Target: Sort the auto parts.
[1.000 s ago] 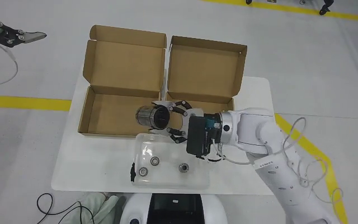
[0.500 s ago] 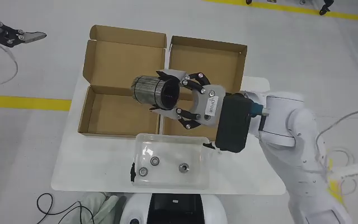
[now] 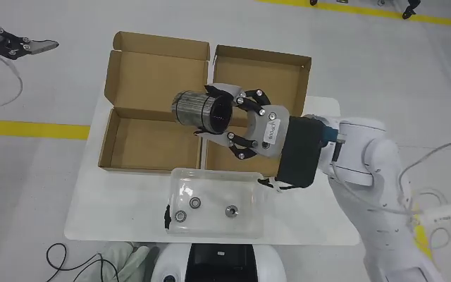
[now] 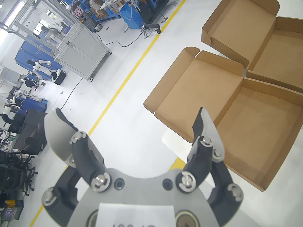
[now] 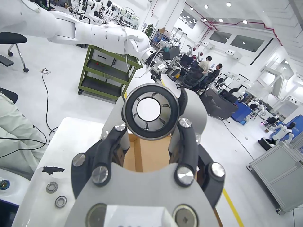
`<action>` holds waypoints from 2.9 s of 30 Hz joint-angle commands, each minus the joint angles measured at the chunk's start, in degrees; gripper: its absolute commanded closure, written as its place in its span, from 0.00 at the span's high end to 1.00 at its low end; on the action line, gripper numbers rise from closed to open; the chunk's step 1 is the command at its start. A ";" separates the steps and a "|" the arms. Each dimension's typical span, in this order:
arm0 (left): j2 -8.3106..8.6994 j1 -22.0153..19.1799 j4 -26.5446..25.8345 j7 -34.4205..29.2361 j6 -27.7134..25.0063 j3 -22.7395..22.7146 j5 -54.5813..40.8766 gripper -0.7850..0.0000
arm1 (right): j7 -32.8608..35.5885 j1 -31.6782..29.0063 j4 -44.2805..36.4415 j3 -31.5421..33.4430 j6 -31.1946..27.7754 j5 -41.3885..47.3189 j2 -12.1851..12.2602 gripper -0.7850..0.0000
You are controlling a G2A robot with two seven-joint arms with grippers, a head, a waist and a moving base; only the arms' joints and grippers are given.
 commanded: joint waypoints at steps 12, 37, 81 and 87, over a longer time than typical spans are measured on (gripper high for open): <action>0.00 0.00 0.00 0.00 0.00 0.00 0.00 1.00 | -0.87 -7.45 2.85 -0.57 -0.31 -6.80 0.80 0.00; 0.00 0.00 0.00 0.00 0.00 0.00 0.00 1.00 | 16.37 -11.95 12.53 -3.33 4.70 -10.84 1.83 0.00; 0.00 0.00 0.00 0.00 0.00 0.00 0.00 1.00 | 20.66 3.47 44.43 -18.31 13.36 -7.09 -3.76 0.00; 0.00 0.00 0.00 0.00 0.00 0.00 0.00 1.00 | 20.54 4.38 46.07 -19.14 14.08 -7.08 -4.38 0.00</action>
